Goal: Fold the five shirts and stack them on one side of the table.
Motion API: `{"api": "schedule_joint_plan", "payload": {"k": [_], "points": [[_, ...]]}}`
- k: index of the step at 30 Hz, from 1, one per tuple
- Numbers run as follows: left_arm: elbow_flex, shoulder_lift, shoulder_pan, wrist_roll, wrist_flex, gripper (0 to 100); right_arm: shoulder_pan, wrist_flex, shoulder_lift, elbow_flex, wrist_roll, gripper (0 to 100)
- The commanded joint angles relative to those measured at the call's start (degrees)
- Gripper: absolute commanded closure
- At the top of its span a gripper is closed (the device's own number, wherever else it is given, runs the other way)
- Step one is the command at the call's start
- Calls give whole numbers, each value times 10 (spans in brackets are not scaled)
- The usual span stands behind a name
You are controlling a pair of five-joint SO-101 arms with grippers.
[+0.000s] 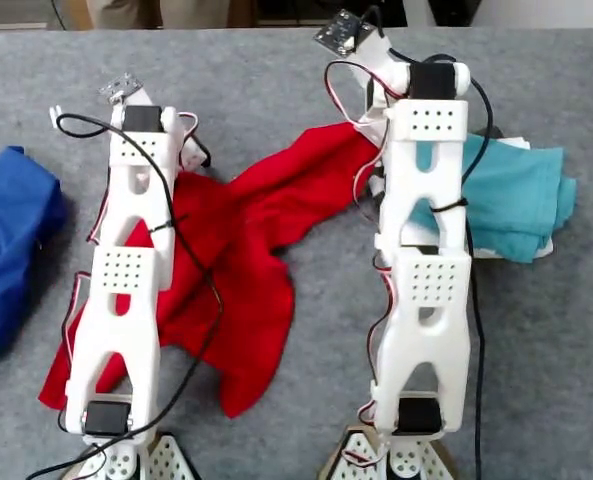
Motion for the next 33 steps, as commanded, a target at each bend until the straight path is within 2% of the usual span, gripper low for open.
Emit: {"api": "schedule_joint_plan", "payload": {"k": [1,12,17,21,24,28,33], "points": [[27,-22,5,2,10,824,-3,-7,-3,-6,5,997],[28,-22,6,2,9,984,-3,-11,-3,-6,2,997],[11,-31,2,1,12,981,-4,-11,-5,-7,2,997],[-63,-63,-6,-44,30,981,-1,-11,-6,-22,3,997],[-76,-121,-18,-62,29,981,27,3,-6,-85,-1,997],[-68,-255,-36,-103,30,981,22,12,-8,-203,-33,997],[-66,-418,-62,-139,40,982,-1,32,-126,-193,-40,997]]}}
